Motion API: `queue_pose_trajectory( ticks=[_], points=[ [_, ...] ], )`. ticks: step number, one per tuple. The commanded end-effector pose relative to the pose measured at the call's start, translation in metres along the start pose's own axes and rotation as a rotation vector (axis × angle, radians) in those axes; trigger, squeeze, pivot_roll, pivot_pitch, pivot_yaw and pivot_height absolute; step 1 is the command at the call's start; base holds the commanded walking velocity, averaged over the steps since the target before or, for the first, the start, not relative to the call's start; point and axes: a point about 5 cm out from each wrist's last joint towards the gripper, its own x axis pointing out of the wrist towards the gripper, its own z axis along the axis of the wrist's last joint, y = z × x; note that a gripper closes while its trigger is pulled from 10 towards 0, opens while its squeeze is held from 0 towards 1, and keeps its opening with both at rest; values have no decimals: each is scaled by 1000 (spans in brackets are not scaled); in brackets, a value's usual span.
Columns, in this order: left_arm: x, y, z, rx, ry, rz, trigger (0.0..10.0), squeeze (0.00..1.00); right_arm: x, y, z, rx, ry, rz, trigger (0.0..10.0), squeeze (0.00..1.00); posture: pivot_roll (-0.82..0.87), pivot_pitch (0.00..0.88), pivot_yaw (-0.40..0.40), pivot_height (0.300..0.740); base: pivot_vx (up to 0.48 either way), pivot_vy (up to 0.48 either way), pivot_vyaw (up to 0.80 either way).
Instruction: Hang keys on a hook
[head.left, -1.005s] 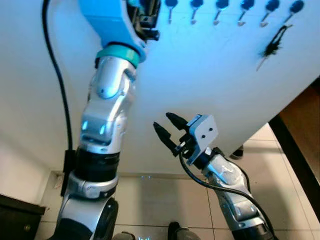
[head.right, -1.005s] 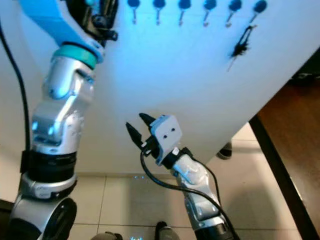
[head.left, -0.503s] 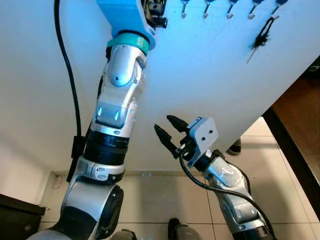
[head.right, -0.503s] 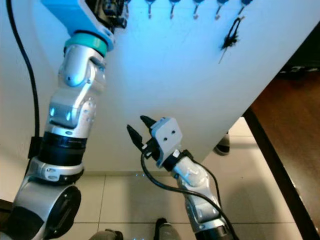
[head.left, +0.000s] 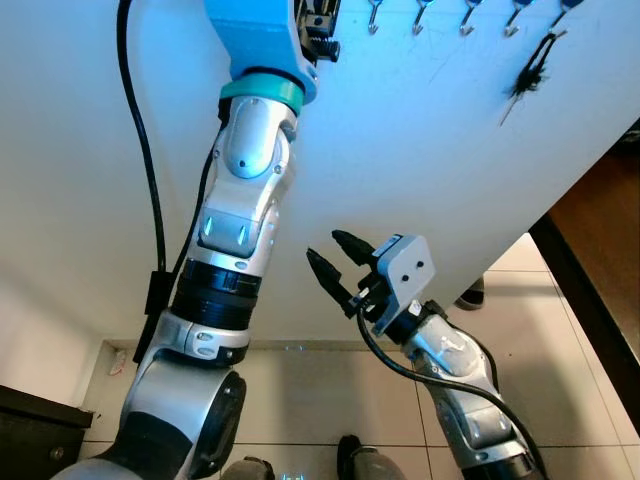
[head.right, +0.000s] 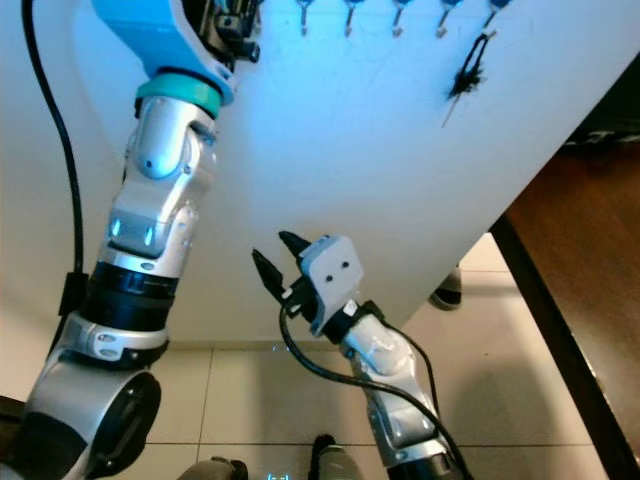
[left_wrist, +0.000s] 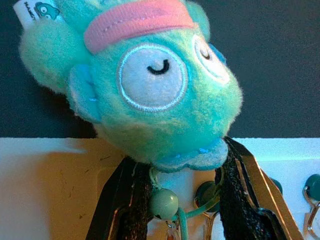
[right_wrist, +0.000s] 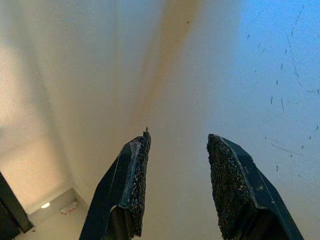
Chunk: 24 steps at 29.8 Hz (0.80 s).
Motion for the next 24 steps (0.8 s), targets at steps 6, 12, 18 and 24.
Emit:
queue_pose_trajectory(
  ticks=[6,12,18,24],
  points=[
    [-9,28,19,167,-96,61,10000,0,-1,3,-2,13,7,6,10000,0,62,161,72,740,0,0,0],
    [-16,41,24,233,-125,109,10000,0,-1,5,-3,20,11,20,10000,0,65,160,63,740,0,0,0],
    [-16,40,20,234,-120,111,10000,0,-1,5,-3,20,13,22,10000,0,63,162,63,740,0,0,0],
    [-15,34,14,191,-83,109,10000,0,-2,5,-3,21,14,21,10000,0,57,170,64,740,0,0,0]
  ],
)
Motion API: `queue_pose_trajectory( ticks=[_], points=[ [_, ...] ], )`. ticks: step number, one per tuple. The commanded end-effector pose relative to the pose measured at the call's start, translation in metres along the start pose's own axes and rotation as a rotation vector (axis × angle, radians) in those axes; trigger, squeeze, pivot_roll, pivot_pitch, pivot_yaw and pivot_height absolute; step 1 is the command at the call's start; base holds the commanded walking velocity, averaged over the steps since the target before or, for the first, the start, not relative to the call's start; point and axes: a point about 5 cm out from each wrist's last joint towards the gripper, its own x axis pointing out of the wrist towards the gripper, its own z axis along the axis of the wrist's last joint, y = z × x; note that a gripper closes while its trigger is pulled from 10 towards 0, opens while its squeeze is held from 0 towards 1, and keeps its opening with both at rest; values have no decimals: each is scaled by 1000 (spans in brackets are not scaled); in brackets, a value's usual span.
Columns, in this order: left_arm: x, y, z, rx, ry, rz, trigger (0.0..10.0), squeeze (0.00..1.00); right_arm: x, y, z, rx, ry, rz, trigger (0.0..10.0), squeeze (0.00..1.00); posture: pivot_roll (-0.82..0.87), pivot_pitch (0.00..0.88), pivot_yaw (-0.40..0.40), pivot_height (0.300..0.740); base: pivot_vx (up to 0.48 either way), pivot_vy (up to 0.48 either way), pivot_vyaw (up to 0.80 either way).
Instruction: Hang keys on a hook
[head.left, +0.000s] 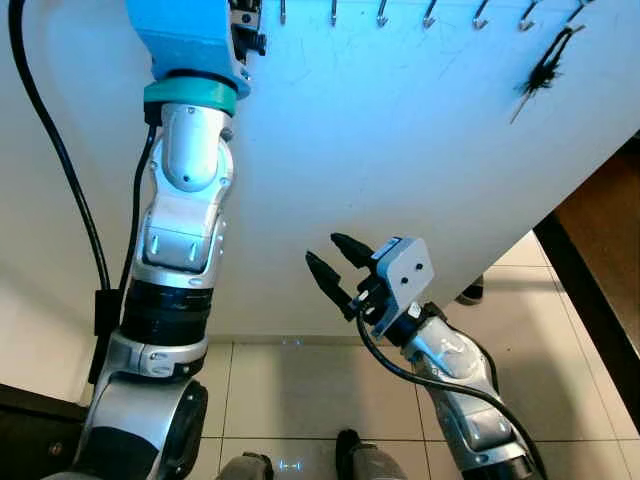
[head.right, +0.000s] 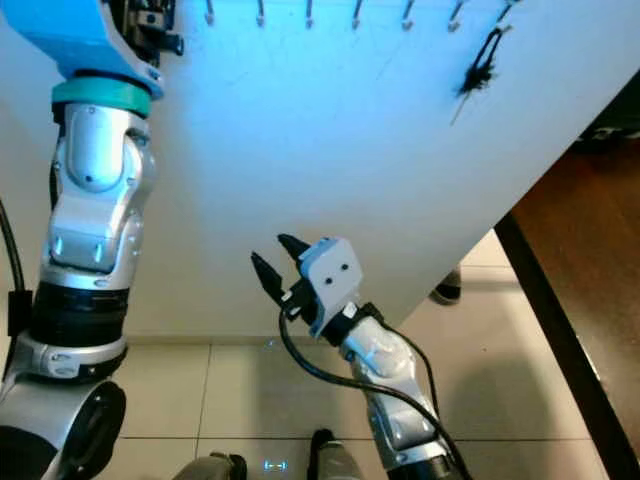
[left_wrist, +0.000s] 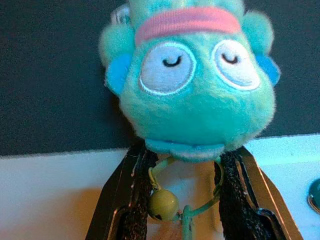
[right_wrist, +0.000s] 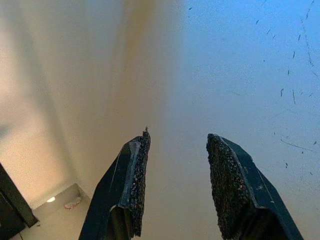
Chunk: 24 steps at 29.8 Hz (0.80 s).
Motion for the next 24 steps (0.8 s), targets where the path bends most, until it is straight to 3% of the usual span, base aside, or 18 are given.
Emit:
queue_pose_trajectory(
  ticks=[1,6,24],
  points=[
    [-2,-5,-5,-28,33,-6,10000,0,-3,4,-3,15,16,8,10000,0,57,170,64,740,0,0,0],
    [-7,-25,-8,-128,98,-77,10000,0,-3,5,-4,16,17,8,10000,0,59,168,70,740,0,0,0],
    [-12,-56,-2,-223,120,-142,10000,0,-1,7,-5,19,16,10,10000,0,60,163,80,740,0,0,0]
  ],
)
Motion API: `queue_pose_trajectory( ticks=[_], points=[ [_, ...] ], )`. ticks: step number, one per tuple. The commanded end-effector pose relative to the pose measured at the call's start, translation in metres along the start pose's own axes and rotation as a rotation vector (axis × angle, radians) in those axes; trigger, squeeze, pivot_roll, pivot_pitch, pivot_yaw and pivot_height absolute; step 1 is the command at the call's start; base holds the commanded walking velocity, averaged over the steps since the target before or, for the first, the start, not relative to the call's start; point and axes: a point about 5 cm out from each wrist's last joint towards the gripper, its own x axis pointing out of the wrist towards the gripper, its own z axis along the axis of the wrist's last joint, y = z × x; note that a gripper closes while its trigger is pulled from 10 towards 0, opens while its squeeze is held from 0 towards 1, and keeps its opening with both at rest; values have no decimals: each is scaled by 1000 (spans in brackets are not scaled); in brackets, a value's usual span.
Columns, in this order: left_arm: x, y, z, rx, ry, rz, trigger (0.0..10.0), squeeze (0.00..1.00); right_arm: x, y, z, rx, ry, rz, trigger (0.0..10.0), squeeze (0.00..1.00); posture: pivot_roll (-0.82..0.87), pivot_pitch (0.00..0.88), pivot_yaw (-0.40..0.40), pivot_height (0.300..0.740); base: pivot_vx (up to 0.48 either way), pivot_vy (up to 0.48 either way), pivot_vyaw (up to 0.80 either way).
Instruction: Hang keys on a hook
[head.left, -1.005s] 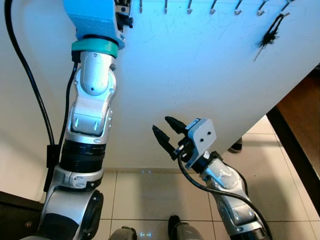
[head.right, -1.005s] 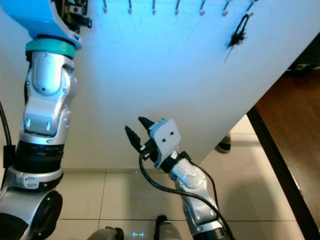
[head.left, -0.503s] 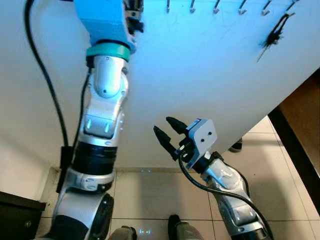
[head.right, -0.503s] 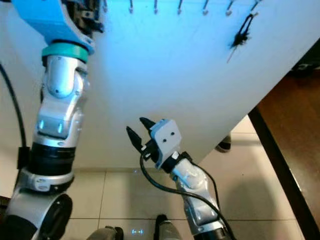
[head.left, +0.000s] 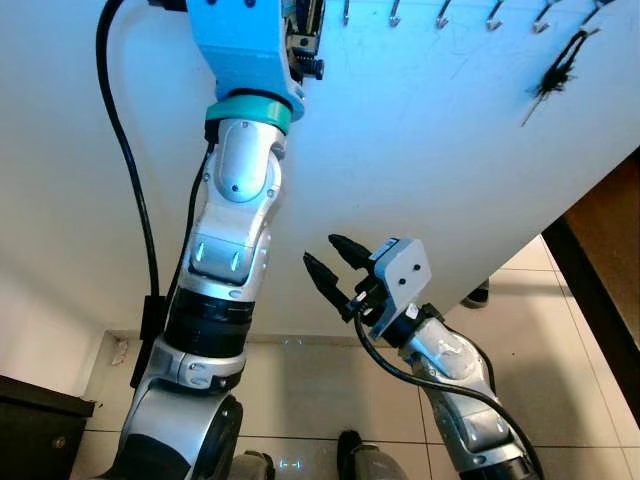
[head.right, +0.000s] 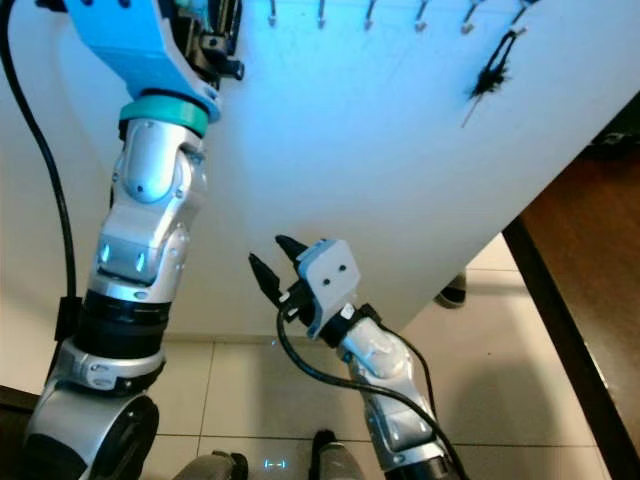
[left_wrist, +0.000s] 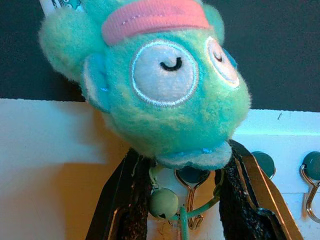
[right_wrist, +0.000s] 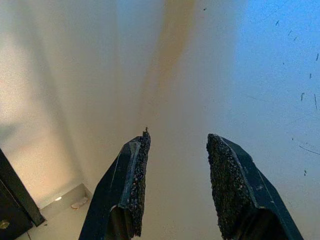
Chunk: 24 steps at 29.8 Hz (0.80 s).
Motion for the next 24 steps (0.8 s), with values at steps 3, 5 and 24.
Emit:
queue_pose_trajectory(
  ticks=[3,5,24],
  points=[
    [1,-16,1,-39,10,-47,10000,0,-2,4,-4,12,17,6,10000,0,60,164,83,740,0,0,0],
    [4,-19,2,-52,7,-47,10000,0,-2,5,-5,13,18,5,10000,0,57,167,86,740,0,0,0],
    [18,-24,12,-313,37,-35,10000,0,-1,7,-6,19,21,-2,10000,0,62,172,93,740,0,0,0]
  ],
)
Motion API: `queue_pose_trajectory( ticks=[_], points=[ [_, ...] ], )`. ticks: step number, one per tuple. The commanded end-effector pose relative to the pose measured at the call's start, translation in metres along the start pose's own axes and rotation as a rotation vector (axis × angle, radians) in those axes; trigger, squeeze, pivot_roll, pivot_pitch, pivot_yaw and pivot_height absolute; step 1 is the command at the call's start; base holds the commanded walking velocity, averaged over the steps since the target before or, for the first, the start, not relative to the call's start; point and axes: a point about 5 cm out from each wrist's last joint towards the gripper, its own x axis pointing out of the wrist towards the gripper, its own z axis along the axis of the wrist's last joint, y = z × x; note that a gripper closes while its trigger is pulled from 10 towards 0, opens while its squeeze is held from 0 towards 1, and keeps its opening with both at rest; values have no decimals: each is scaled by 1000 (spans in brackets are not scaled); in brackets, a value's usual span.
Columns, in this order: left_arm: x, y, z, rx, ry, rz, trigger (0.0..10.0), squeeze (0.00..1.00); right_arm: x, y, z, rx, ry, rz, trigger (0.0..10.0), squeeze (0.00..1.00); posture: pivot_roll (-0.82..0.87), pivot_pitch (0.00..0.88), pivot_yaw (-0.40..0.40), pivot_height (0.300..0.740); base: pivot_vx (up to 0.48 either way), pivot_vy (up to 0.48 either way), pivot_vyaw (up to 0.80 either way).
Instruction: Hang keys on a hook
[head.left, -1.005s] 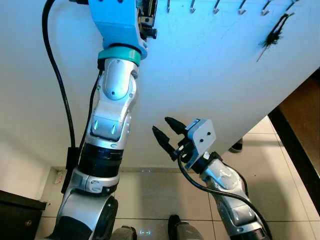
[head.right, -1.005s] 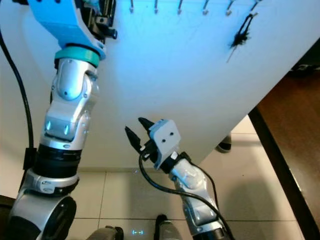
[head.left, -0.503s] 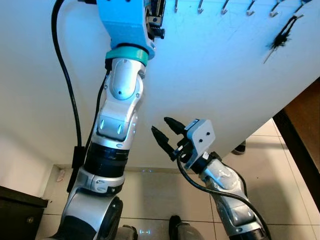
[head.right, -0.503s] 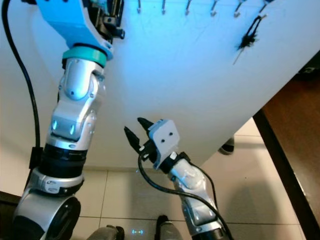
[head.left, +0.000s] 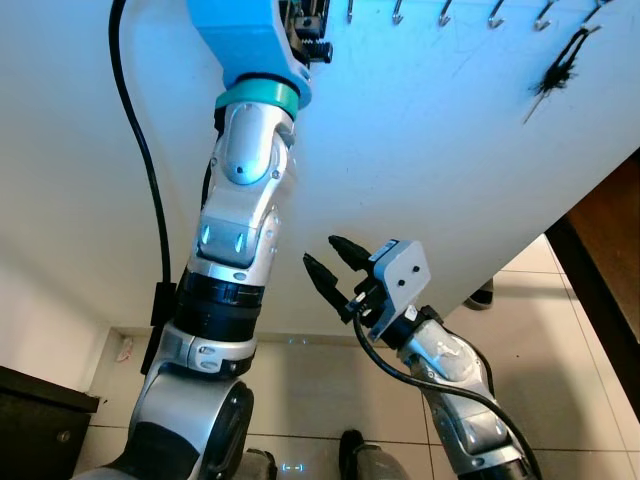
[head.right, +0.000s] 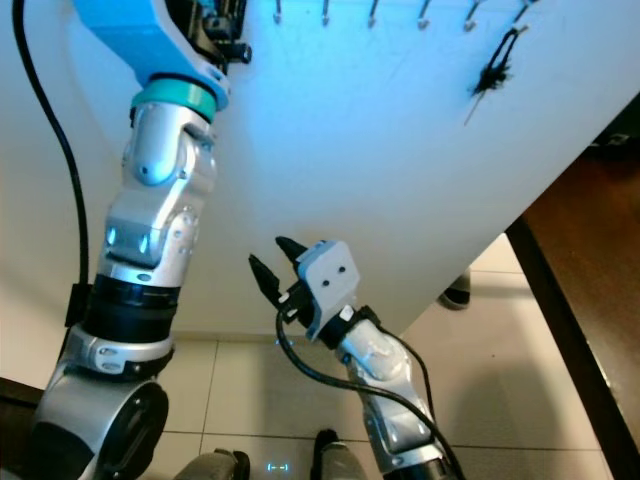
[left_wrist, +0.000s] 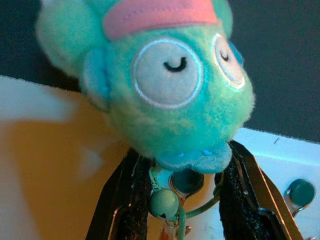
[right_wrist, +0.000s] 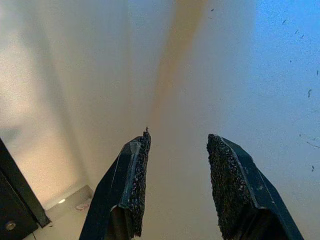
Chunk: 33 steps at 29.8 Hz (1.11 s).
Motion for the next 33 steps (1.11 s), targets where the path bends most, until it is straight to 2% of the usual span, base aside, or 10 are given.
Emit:
queue_pose_trajectory(
  ticks=[1,9,13,15,16,17,19,24,31,33],
  points=[
    [2,-26,7,-99,-9,-73,10000,0,-1,5,-5,10,20,9,10000,0,62,172,93,740,0,0,0],
    [3,-21,9,-47,-44,-68,10000,0,-1,6,-5,11,21,8,10000,0,61,176,92,740,0,0,0],
    [3,-21,9,-47,-44,-68,10000,0,-1,6,-5,11,21,8,10000,0,61,176,92,740,0,0,0],
    [4,-17,9,-23,-65,-52,10000,0,-1,5,-5,10,21,8,10000,0,61,175,92,740,0,0,0],
    [5,-11,9,21,-100,-31,10000,0,-1,5,-6,10,22,8,10000,0,62,174,92,740,0,0,0],
    [5,-11,9,21,-100,-31,10000,0,-1,5,-6,10,22,8,10000,0,62,174,92,740,0,0,0],
    [5,-2,8,96,-154,-2,10000,0,0,6,-6,11,22,8,10000,0,63,171,93,740,0,0,0],
    [5,4,7,147,-184,4,10000,0,0,6,-6,11,20,9,10000,0,61,172,94,740,0,0,0],
    [6,4,5,163,-195,-15,10000,0,0,6,-6,12,22,8,10000,0,60,173,94,740,0,0,0],
    [7,0,3,136,-171,-45,10000,0,-1,6,-6,12,23,7,10000,0,60,176,95,740,0,0,0]
  ],
)
